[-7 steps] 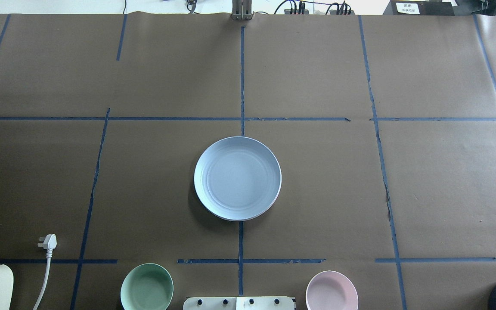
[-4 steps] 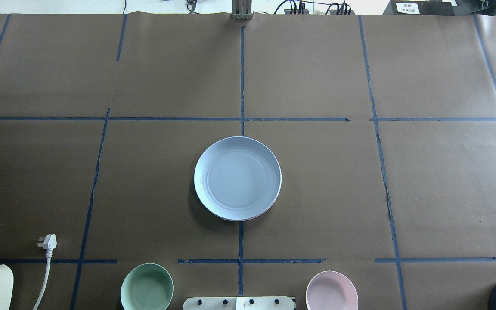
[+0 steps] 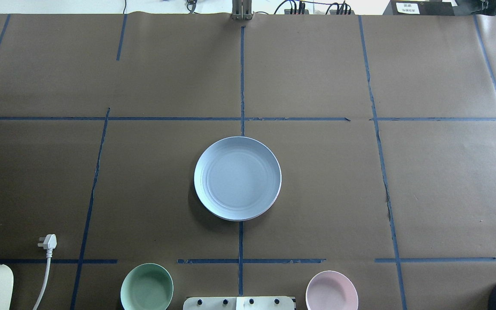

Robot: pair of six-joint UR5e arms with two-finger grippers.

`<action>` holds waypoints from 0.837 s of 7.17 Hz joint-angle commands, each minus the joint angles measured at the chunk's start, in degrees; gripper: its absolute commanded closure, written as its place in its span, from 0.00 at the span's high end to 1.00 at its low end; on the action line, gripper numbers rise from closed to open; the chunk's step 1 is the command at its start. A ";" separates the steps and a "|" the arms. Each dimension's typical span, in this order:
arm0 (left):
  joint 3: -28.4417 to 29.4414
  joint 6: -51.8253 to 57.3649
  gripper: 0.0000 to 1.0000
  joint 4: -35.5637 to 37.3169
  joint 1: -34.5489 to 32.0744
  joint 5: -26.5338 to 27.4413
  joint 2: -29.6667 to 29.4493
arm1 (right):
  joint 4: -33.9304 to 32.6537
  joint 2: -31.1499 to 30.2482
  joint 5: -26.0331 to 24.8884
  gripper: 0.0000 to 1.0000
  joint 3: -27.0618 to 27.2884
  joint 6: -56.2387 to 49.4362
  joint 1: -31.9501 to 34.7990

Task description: Stack three plates with pink and blue

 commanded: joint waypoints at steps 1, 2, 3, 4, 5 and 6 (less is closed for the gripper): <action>0.28 0.13 1.00 -0.24 0.06 0.01 0.01 | -0.09 -0.14 0.12 1.00 -0.21 -0.07 0.00; 0.90 0.30 1.00 -0.42 0.06 0.01 0.01 | -0.18 -0.22 0.12 1.00 -0.21 -0.07 0.00; 0.47 0.31 1.00 -0.42 0.06 0.10 -0.07 | -0.09 -0.14 0.03 1.00 -0.39 -0.07 0.00; 0.29 0.22 1.00 -0.42 0.06 0.18 0.71 | 0.00 -0.14 0.03 1.00 -0.30 0.02 0.00; 0.55 0.48 1.00 -0.51 0.06 0.10 1.06 | 0.09 -0.14 0.03 1.00 -0.39 0.02 0.00; 0.12 0.39 1.00 -1.12 0.06 0.18 1.15 | 0.17 -0.05 0.12 1.00 -0.30 0.10 0.00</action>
